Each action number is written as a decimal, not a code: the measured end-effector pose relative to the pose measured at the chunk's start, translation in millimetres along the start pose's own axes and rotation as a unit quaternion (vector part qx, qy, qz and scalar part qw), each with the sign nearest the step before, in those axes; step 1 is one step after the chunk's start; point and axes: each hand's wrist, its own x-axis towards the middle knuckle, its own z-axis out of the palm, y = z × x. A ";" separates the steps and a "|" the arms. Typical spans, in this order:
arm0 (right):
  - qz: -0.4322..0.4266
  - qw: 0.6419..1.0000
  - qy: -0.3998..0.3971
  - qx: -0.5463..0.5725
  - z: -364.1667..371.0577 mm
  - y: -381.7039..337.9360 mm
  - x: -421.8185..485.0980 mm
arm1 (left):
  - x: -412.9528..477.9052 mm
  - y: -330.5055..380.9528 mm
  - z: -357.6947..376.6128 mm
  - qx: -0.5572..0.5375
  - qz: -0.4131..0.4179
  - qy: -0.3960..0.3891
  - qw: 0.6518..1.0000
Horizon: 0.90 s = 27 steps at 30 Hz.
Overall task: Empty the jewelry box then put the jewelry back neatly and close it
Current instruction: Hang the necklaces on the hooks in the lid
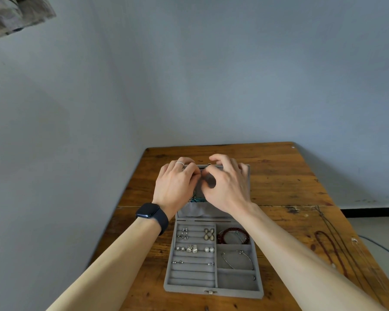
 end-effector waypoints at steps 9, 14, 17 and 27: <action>0.008 1.000 0.015 -0.008 5.1 0.4 5.7 | 2.7 0.0 0.6 -0.008 -0.017 -0.022 1.000; 0.020 1.000 -0.001 -0.002 5.1 -0.1 12.5 | 7.4 3.5 0.6 -0.020 -0.051 -0.055 0.997; 0.025 0.999 0.015 -0.020 4.0 -1.4 14.0 | 10.4 2.4 -1.2 -0.019 -0.060 -0.060 0.996; -0.050 0.994 -0.020 -0.092 -1.4 -1.5 4.7 | 11.1 -1.0 -7.1 -0.022 -0.045 -0.092 0.994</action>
